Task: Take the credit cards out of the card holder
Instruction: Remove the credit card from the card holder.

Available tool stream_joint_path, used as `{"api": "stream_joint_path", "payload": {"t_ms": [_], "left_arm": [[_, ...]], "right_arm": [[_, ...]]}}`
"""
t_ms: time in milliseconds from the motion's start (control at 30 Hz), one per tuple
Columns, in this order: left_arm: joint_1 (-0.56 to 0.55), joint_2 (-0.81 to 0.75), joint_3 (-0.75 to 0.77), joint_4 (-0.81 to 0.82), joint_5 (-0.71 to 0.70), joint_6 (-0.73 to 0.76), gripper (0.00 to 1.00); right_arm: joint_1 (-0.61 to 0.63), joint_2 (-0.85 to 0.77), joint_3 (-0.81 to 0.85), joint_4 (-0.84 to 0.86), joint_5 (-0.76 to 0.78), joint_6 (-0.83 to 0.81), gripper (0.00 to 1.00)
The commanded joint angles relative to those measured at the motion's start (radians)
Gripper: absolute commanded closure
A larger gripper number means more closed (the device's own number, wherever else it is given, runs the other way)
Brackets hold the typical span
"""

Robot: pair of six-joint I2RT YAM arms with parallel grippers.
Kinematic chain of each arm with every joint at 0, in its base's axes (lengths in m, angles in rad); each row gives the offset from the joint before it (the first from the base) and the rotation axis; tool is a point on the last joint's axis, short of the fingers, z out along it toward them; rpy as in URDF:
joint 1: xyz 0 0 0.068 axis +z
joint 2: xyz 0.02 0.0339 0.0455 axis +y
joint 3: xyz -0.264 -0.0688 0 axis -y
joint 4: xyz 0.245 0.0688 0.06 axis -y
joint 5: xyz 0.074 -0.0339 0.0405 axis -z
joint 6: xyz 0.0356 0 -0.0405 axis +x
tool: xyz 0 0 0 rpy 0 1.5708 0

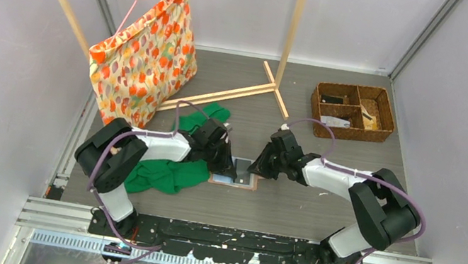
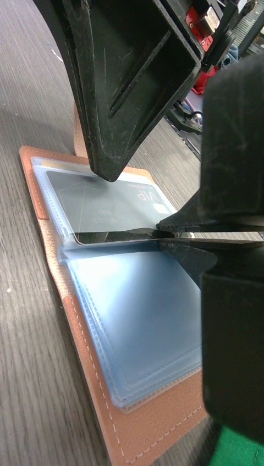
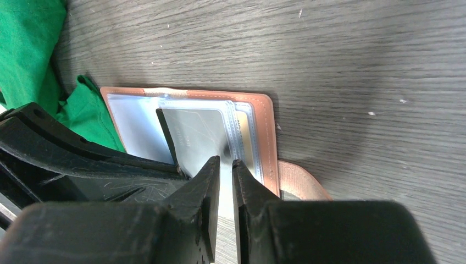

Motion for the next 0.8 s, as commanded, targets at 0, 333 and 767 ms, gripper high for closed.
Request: {"api": "stream_joint_path", "payload": {"t_ms": [0,333,767], "left_arm": [[0.018,-0.027,-0.048,0.017,-0.029,0.027,0.99],[0.060,-0.073,-0.131,0.038,-0.018,0.036,0.99],[0.082,-0.098,-0.167,0.037,-0.008,0.048,0.99]], "right_arm": [[0.008,0.042,-0.026,-0.016,0.014,-0.007,0.80],[0.008,0.059,-0.025,-0.024,0.025,-0.015,0.80],[0.009,0.073,-0.030,-0.024,0.032,-0.020,0.81]]}}
